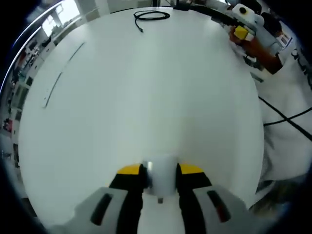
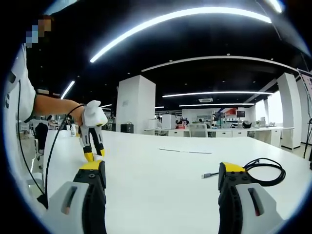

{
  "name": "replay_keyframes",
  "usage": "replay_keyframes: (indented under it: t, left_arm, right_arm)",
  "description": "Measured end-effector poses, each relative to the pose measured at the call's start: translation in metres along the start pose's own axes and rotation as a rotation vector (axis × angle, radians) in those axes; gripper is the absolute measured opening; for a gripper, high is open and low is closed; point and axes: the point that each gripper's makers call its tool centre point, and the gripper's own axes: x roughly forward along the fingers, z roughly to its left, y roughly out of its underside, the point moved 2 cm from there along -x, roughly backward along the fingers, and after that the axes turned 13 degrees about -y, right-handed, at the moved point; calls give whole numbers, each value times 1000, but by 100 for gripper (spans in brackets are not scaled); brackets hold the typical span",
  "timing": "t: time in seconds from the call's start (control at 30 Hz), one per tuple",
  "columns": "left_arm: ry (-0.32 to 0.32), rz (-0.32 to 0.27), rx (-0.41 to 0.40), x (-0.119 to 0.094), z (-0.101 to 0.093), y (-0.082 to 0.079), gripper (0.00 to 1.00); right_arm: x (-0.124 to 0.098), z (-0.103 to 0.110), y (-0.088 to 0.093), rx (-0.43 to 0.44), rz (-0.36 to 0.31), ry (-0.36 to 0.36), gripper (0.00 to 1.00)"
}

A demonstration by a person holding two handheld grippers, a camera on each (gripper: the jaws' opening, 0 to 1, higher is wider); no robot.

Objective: Plug the desk Type‑C cable into the charger adapter.

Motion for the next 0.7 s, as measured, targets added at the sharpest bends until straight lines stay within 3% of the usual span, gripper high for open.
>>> replay_keyframes:
  t: [0.4,0.63,0.7]
  left_arm:
    - [37,-1,34,-14,-55,2,25]
    - [56,-14,32,-18,-64,7,25]
    - [60,-10,37,-19,-76,4,25]
  right_arm:
    - [0,8,-3,-3,1,1,97]
    - [1,9,-3,-2,1,-6,97]
    - [2,10,-3,-1,0,-8,97]
